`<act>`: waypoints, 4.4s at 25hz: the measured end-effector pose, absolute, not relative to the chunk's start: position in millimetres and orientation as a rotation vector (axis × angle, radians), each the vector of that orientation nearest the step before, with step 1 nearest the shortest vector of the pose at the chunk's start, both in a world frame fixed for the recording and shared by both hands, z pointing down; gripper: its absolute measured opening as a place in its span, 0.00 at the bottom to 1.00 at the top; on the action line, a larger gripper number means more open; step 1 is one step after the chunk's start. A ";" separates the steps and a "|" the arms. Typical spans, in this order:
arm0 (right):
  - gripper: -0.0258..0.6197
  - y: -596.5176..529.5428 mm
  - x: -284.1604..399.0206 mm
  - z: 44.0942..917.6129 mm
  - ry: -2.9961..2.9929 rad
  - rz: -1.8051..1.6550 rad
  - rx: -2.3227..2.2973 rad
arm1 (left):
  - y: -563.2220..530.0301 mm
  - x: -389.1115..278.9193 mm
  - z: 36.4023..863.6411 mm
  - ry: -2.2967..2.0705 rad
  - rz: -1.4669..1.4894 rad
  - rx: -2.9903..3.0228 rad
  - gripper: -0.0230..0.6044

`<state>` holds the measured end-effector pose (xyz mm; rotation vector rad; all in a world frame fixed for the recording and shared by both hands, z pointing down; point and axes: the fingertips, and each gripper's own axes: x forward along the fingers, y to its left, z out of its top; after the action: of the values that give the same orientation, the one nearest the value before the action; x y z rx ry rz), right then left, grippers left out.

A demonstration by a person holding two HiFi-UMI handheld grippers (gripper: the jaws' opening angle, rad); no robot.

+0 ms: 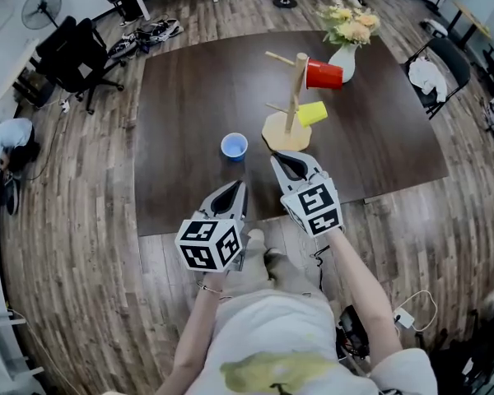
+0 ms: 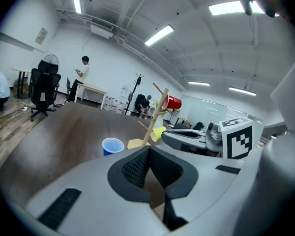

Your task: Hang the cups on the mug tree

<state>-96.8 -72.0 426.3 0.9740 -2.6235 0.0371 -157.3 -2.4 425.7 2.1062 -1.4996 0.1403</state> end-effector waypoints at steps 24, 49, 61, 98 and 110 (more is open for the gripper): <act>0.16 -88.8 -171.5 541.6 -2.514 0.373 0.918 | -19.0 -222.3 487.7 -1.449 0.214 1.969 0.06; 0.53 -138.9 -221.9 588.6 -2.389 0.356 0.978 | -68.5 -257.6 515.0 -1.348 0.281 1.979 0.06; 0.51 -144.0 -219.8 591.8 -2.377 0.446 1.006 | -84.0 -260.6 509.6 -1.358 0.275 2.006 0.06; 0.49 -212.0 -173.5 515.0 -2.736 1.365 1.212 | -114.9 -213.2 505.2 -1.450 0.272 1.936 0.06; 0.49 -222.0 -158.8 502.8 -2.806 1.652 1.187 | -117.9 -194.7 506.7 -1.463 0.282 1.930 0.06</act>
<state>-158.8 -222.0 502.8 1.1873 -2.8062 1.6515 -194.7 -117.9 506.7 1.9303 -1.4635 0.2819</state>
